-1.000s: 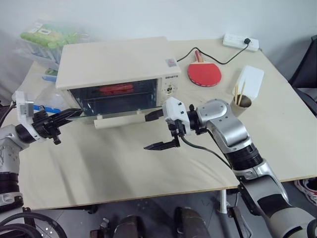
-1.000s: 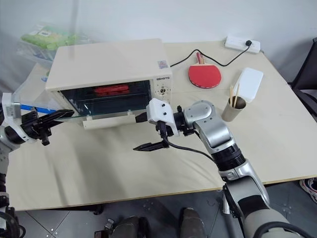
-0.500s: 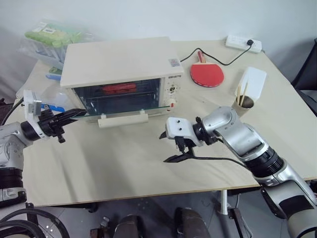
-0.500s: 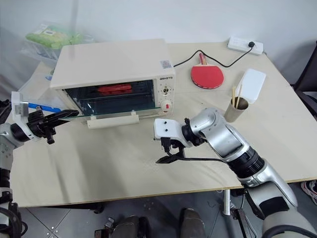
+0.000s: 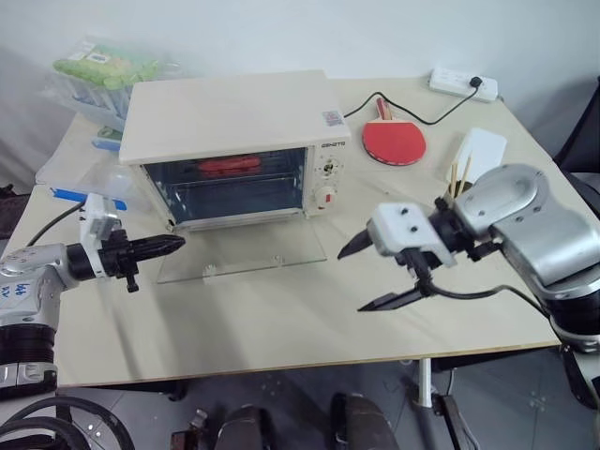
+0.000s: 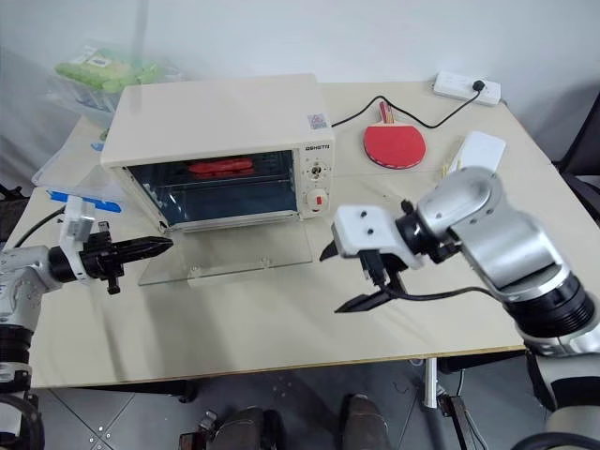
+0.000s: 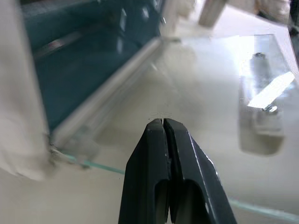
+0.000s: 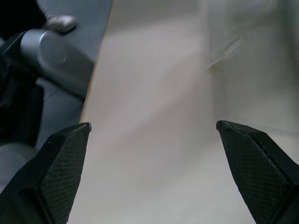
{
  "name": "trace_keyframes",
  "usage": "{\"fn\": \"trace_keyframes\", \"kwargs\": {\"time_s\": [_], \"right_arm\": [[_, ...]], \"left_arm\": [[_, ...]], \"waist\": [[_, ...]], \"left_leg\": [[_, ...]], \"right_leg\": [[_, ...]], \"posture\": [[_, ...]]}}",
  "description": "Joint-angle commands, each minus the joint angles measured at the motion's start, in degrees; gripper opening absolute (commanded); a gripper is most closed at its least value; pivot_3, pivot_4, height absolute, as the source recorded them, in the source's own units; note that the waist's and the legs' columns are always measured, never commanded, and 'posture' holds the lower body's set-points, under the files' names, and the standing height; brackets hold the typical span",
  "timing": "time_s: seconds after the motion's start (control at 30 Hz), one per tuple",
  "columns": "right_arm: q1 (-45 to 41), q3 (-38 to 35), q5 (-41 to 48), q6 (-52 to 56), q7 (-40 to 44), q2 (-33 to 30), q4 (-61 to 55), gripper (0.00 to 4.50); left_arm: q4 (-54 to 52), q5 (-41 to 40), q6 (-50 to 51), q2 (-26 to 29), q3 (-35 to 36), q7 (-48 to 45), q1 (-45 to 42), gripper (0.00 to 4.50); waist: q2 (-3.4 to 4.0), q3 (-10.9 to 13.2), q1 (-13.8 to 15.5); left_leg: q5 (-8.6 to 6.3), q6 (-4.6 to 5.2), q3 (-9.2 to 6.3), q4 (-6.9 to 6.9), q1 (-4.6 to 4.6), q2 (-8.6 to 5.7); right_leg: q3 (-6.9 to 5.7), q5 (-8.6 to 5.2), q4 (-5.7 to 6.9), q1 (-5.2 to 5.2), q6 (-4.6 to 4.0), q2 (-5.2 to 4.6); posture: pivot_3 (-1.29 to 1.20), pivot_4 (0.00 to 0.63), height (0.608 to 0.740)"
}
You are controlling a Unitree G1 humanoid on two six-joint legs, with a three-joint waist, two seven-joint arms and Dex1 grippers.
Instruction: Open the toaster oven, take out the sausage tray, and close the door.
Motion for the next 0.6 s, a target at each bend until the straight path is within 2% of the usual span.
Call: {"fn": "trace_keyframes", "kwargs": {"time_s": [0.03,0.2,0.37,0.43,0.6], "right_arm": [[-1.80,-1.47,0.23,0.09,-3.84,2.44,0.71,4.50],[-1.29,3.01,-5.07,-1.86,-13.03,10.04,3.42,4.50],[-1.19,7.19,-12.56,-6.89,-24.74,20.47,8.77,4.50],[-1.28,7.86,-15.15,-9.50,-27.64,22.61,10.48,4.50],[-2.03,7.24,-17.49,-6.95,-38.73,34.18,18.15,4.50]], "left_arm": [[-1.41,1.30,-0.45,0.83,-0.15,0.42,0.30,0.04],[-4.86,1.81,0.88,0.62,-1.08,1.16,2.55,0.04],[-8.22,2.15,0.57,0.23,-1.22,2.08,6.30,0.04],[-9.09,2.08,0.70,0.13,-1.12,2.47,7.05,0.04],[-15.35,1.53,0.83,-0.95,1.07,6.24,13.57,0.04]], "waist": [[0.00,0.00,0.03],[0.00,0.00,0.03],[0.00,0.00,-0.12],[0.01,0.00,-0.14],[0.00,-0.01,-0.30]], "left_leg": [[-0.01,-0.01,0.00,0.00,0.00,0.00],[-0.03,-0.03,0.02,0.02,-0.02,0.00],[-0.04,-0.05,0.03,0.03,-0.05,0.02],[-0.04,-0.05,0.03,0.04,-0.05,0.02],[-0.03,-0.05,0.03,0.06,-0.02,0.05]], "right_leg": [[0.00,0.00,0.00,0.00,0.00,0.00],[0.01,0.00,0.06,-0.04,-0.01,0.00],[-0.01,-0.01,0.13,-0.10,-0.02,0.01],[0.00,-0.01,0.14,-0.10,-0.02,0.02],[0.01,-0.01,0.19,-0.08,-0.02,0.02]], "posture": [[0.00,0.150,0.740],[0.00,0.150,0.740],[0.00,0.150,0.740],[0.00,0.150,0.740],[0.00,0.150,0.740]]}}
